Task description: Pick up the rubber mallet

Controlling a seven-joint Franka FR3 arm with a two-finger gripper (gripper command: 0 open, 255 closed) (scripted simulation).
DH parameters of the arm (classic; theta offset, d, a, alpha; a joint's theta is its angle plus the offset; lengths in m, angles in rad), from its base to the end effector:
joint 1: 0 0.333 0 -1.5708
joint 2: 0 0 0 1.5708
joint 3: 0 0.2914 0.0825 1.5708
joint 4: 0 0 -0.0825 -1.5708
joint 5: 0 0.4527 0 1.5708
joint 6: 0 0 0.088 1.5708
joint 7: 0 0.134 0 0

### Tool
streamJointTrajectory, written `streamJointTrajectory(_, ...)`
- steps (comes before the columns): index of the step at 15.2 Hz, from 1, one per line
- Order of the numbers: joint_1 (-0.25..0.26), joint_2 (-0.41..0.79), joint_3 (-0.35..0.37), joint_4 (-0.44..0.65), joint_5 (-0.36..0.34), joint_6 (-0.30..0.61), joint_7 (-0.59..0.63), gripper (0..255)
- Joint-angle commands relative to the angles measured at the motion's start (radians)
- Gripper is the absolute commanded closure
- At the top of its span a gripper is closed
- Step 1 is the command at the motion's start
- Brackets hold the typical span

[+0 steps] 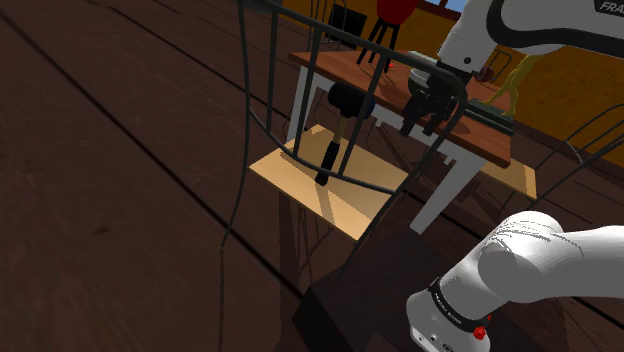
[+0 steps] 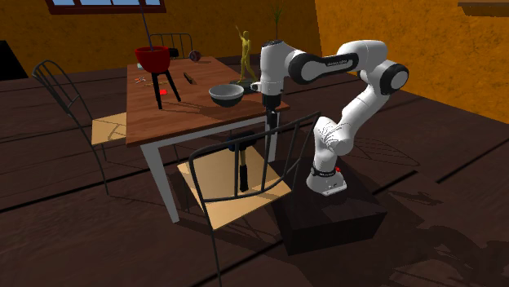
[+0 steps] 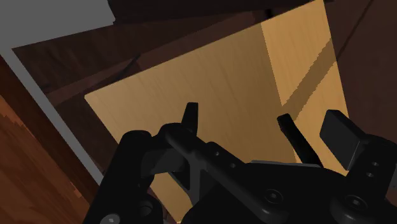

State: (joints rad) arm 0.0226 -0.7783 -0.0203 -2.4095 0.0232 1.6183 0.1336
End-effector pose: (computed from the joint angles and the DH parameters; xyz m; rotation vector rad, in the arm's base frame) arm 0.3973 0.0036 0.5183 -3.0989 0.1964 0.0243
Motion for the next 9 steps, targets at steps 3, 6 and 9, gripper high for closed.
streamJointTrajectory(3,0.015,0.053,0.011,0.053,0.031,0.015,0.014,0)
streamJointTrajectory(6,0.036,0.133,0.027,0.137,0.073,0.032,0.033,0)
streamJointTrajectory(9,0.055,0.211,0.04,0.229,0.111,0.043,0.051,0)
